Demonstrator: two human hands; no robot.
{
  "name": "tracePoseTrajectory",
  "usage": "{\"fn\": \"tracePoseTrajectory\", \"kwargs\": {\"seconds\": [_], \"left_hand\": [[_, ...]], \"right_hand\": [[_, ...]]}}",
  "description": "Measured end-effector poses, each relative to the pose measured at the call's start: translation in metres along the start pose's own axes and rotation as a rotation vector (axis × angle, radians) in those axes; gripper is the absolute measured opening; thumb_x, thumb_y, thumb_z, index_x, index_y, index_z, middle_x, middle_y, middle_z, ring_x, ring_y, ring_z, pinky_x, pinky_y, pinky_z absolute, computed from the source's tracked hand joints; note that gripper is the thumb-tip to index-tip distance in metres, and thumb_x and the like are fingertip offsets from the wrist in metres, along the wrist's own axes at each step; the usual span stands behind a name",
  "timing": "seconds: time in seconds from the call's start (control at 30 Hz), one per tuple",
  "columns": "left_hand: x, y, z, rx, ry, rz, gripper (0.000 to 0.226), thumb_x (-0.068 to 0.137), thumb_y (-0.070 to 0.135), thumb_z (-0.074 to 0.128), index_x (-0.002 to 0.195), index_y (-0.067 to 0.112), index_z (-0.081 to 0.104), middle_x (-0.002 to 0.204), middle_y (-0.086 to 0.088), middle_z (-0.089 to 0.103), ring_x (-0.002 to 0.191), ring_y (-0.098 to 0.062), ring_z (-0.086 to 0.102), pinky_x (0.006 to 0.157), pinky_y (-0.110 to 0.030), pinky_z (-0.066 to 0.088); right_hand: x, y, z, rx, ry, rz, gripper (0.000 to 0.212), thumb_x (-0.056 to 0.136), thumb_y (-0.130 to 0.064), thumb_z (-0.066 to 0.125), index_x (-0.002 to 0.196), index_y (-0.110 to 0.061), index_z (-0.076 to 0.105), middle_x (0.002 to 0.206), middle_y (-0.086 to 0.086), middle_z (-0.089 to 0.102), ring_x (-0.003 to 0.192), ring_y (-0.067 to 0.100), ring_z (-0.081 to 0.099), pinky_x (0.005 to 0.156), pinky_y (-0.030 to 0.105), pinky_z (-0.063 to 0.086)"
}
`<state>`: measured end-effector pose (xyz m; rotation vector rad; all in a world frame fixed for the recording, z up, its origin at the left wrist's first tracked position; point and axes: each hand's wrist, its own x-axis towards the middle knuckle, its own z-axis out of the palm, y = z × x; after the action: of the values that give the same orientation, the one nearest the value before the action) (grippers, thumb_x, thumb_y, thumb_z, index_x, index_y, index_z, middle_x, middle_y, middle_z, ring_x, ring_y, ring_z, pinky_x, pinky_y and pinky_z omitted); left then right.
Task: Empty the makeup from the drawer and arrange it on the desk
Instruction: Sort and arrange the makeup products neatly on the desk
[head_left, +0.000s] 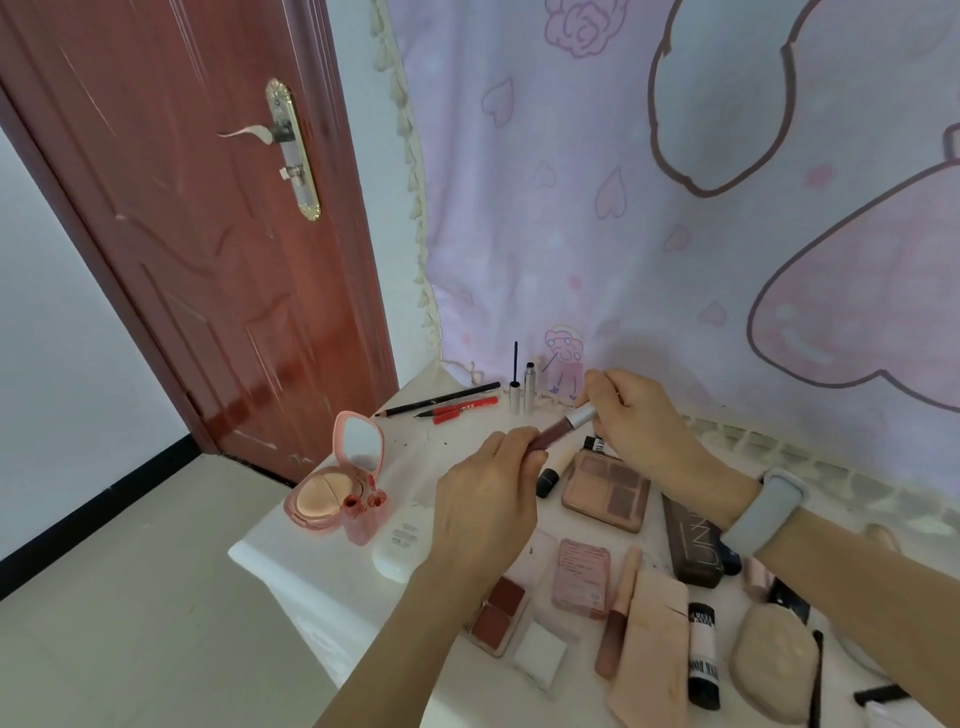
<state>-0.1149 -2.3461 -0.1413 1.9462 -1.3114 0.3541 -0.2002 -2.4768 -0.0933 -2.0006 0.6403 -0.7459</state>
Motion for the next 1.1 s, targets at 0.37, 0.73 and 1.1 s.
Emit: {"fn": "tracePoseTrajectory", "kwargs": {"seconds": [0.37, 0.73, 1.1], "left_hand": [[-0.001, -0.018, -0.015, -0.192, -0.128, -0.116, 0.039, 0.089, 0.041, 0.034, 0.106, 0.019, 0.062, 0.056, 0.015, 0.046, 0.053, -0.005, 0.044, 0.050, -0.014, 0.027], [-0.005, -0.016, -0.014, -0.117, -0.185, -0.118, 0.031, 0.096, 0.032, 0.039, 0.116, 0.018, 0.059, 0.082, 0.010, 0.054, 0.071, -0.012, 0.048, 0.059, -0.023, 0.035], [-0.005, -0.017, -0.013, -0.078, -0.195, -0.128, 0.029, 0.097, 0.026, 0.042, 0.121, 0.018, 0.057, 0.094, 0.000, 0.062, 0.081, -0.018, 0.055, 0.068, -0.030, 0.042]], "right_hand": [[-0.004, -0.009, -0.010, -0.136, -0.296, -0.025, 0.039, 0.097, -0.039, 0.034, 0.079, -0.019, 0.062, 0.050, -0.008, 0.052, 0.041, 0.003, 0.039, 0.050, 0.017, 0.035], [0.003, -0.001, -0.010, -0.209, -0.306, 0.071, 0.033, 0.096, -0.035, 0.040, 0.094, -0.012, 0.064, 0.062, -0.005, 0.061, 0.050, 0.011, 0.052, 0.048, 0.009, 0.038], [0.002, 0.007, -0.005, -0.162, -0.225, 0.031, 0.026, 0.097, -0.024, 0.042, 0.083, -0.019, 0.064, 0.050, -0.008, 0.047, 0.042, 0.009, 0.037, 0.043, 0.015, 0.031]]}}
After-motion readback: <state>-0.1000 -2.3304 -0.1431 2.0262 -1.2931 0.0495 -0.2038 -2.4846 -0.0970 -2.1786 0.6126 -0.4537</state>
